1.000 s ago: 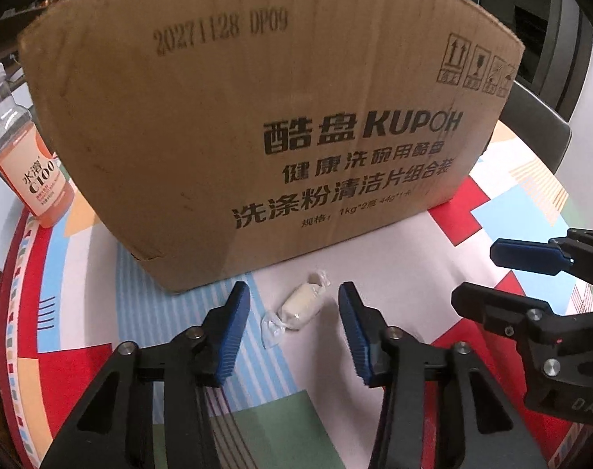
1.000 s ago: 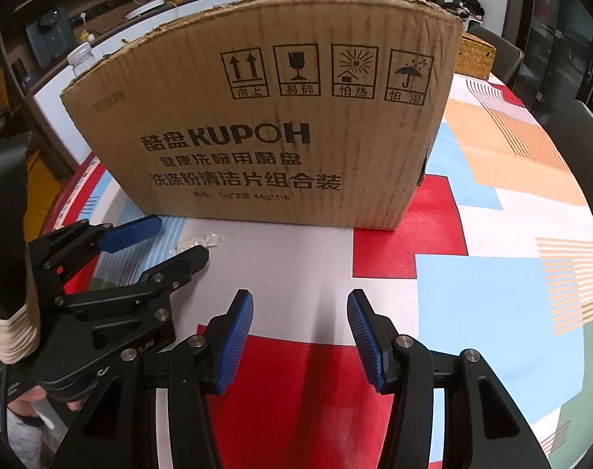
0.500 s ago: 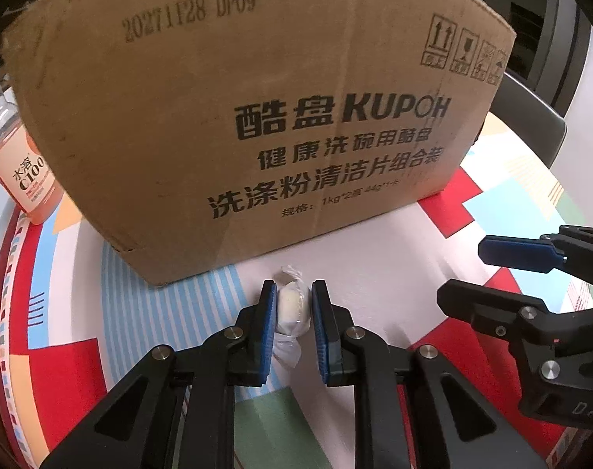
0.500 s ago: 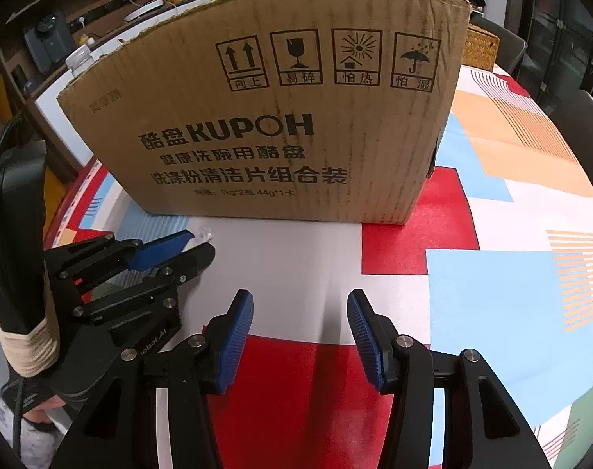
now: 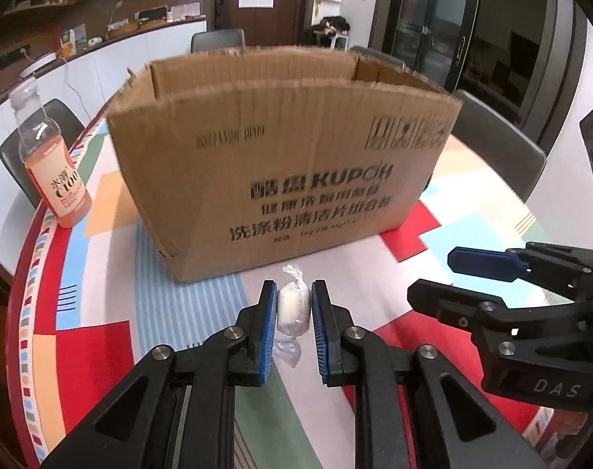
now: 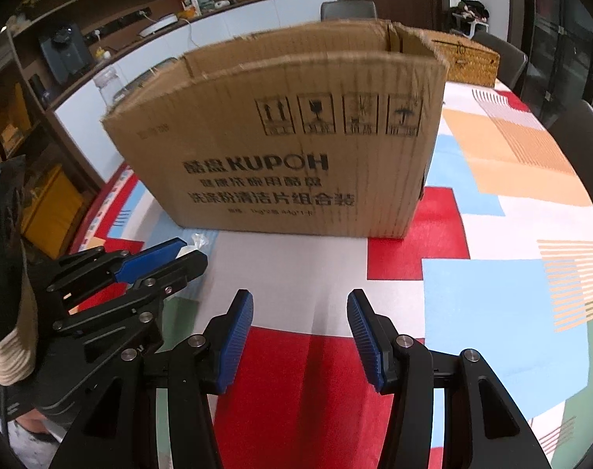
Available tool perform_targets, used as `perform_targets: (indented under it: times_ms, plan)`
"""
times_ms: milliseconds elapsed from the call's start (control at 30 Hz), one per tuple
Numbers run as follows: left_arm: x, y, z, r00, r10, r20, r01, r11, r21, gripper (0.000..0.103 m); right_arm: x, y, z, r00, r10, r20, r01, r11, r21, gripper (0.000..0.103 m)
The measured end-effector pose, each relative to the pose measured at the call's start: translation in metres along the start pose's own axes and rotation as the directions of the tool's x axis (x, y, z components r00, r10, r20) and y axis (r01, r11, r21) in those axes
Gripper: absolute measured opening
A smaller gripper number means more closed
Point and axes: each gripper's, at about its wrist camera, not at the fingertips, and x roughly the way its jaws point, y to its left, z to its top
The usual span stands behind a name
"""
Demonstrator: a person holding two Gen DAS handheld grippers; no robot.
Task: Organize snacks
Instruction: 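Carry the white candy over the box and open the left tool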
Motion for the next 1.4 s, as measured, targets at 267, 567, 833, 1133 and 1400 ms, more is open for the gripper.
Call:
perform_targets:
  times_ms: [267, 567, 833, 1133, 1400]
  plan:
    - [-0.038, -0.01, 0.01, 0.998, 0.01, 0.069, -0.01, 1.0, -0.002, 0.019, -0.033, 0.01, 0.004, 0.997, 0.02, 0.078, -0.019, 1.0, -0.019, 0.051]
    - [-0.069, -0.021, 0.031, 0.986, 0.04, 0.163, -0.044, 0.999, 0.018, 0.019, -0.065, 0.014, 0.016, 0.985, 0.03, 0.167, -0.025, 0.999, -0.036, 0.051]
    - [-0.086, -0.026, 0.063, 0.97, 0.061, 0.234, -0.069, 0.997, 0.025, 0.019, -0.086, 0.009, 0.038, 0.968, 0.01, 0.252, 0.0, 0.999, -0.039, 0.051]
    - [-0.079, -0.026, 0.1, 0.963, 0.078, 0.257, -0.089, 0.995, 0.034, 0.019, -0.097, 0.0, 0.072, 0.95, -0.024, 0.31, 0.036, 0.999, -0.032, 0.051]
    - [-0.058, -0.026, 0.128, 0.971, 0.075, 0.225, -0.082, 0.996, 0.02, 0.019, -0.094, -0.012, 0.101, 0.944, -0.04, 0.327, 0.049, 0.999, -0.02, 0.051]
